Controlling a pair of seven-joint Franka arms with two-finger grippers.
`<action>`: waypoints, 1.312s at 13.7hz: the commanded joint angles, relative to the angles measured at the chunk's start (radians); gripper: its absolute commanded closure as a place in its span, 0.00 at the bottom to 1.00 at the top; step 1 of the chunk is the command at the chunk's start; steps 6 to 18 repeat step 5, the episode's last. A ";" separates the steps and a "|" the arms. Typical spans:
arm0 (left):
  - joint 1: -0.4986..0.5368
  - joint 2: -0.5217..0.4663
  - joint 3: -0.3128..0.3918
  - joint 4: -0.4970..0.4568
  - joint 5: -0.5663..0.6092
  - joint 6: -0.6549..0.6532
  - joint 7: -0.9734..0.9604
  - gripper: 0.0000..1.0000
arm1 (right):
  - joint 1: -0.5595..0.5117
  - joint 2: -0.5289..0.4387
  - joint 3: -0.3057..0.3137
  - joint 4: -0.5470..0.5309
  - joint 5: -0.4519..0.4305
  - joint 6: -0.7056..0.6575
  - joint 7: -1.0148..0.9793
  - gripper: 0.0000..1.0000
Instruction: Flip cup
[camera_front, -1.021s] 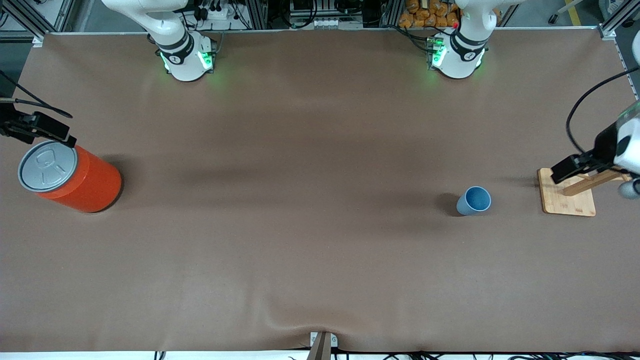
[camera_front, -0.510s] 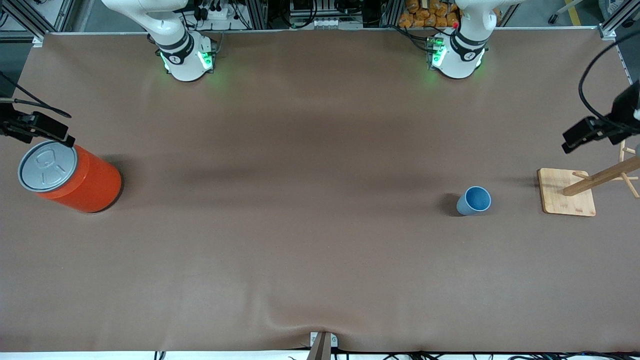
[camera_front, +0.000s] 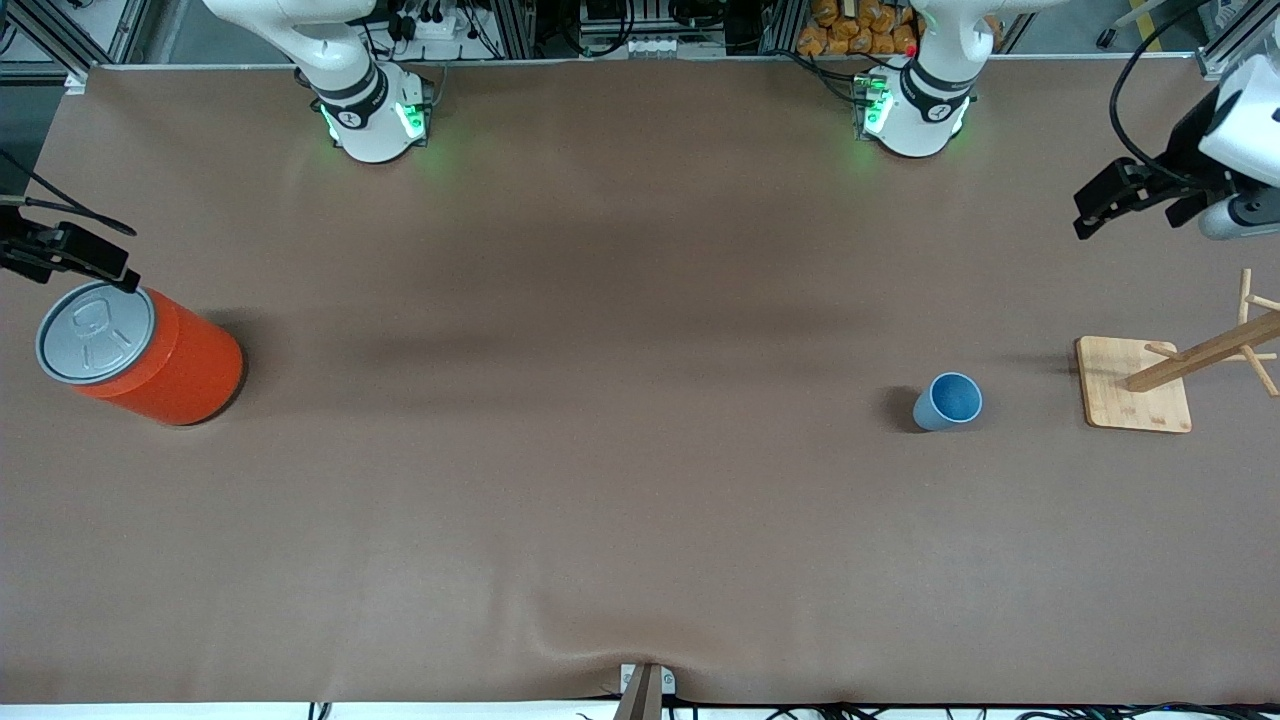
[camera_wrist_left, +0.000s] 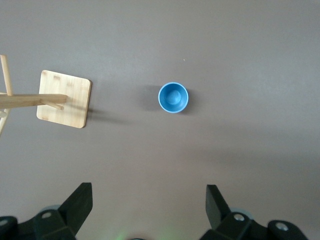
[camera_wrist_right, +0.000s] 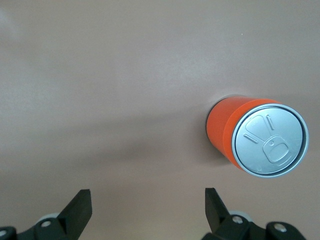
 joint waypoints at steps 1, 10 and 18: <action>-0.017 -0.022 0.016 -0.011 -0.016 -0.014 0.034 0.00 | -0.007 -0.002 0.005 0.013 -0.004 -0.017 0.001 0.00; -0.018 -0.022 0.045 0.003 -0.065 -0.034 0.079 0.00 | -0.007 0.000 0.005 0.011 -0.004 -0.017 0.003 0.00; -0.018 -0.022 0.045 0.003 -0.065 -0.034 0.079 0.00 | -0.007 0.000 0.005 0.011 -0.004 -0.017 0.003 0.00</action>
